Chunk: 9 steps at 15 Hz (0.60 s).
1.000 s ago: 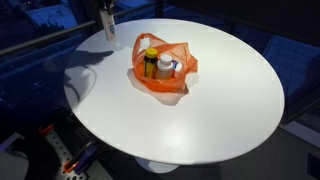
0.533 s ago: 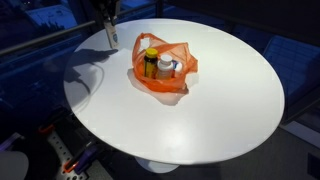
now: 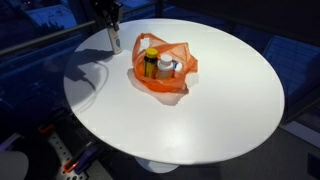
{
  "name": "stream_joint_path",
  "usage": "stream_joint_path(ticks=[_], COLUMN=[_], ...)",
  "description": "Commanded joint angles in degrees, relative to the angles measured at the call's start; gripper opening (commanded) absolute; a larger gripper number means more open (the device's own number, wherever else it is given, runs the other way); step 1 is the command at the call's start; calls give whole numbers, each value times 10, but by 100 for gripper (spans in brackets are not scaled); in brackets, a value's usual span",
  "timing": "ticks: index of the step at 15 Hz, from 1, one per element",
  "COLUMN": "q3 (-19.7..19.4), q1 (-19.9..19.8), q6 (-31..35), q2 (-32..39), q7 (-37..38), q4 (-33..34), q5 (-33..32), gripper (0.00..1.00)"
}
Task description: Remove the roll on stick from the plastic bag and put it on the table
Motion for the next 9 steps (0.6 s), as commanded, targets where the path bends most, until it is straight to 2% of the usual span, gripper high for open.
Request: stream_joint_path(ticks=[1, 6, 9], q3=[-2, -5, -11], q1=[2, -2, -7], q6=[3, -19, -27], q2=[-3, -25, -38], q7=[11, -16, -13], q4=[-1, 22, 45], q5=[-13, 35, 47], gripper=[60, 97, 100])
